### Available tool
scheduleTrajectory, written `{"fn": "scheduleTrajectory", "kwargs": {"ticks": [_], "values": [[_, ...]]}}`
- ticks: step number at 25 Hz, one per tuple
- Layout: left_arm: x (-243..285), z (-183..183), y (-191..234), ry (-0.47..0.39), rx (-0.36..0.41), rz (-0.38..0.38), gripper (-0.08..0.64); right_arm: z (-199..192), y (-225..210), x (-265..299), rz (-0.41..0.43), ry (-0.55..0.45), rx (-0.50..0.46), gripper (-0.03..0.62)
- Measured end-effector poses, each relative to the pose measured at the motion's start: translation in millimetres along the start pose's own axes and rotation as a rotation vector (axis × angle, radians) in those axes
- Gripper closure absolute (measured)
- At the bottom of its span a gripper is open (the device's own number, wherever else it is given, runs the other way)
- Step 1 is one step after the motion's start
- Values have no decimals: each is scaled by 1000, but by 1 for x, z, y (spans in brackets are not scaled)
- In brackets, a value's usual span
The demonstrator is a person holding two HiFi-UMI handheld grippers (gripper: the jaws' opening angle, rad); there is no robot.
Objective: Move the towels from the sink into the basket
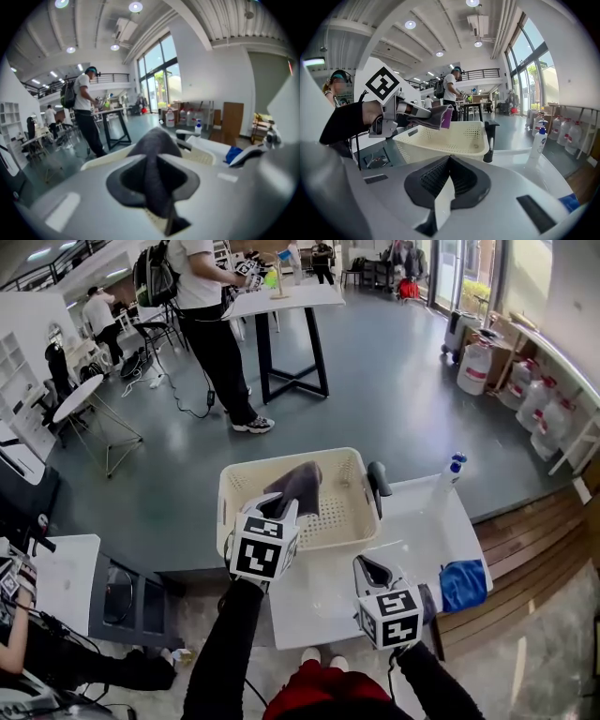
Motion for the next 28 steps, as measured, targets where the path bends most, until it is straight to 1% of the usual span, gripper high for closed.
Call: {"fn": "scheduleTrajectory", "kwargs": {"ticks": [13,22,28], "values": [[45,-20,6,58,6,-78,486,-26,-3,18,-49,78,39,584],[68,-33,11,89,-10,-124,486,-41,-3,26,-81,127,55,584],[85,-42,14,121,-25,-154,486,-43,-5,37,-94,139,61,584]]}}
Point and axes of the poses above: the fingertips, and each gripper's own axes: x forward along the fingers, y to its left, z out of its top, the point moved 5 cm from there along -x, backward along the fingers, and after that the axes turned 10 degrees about -y, right-handed, at the moved point
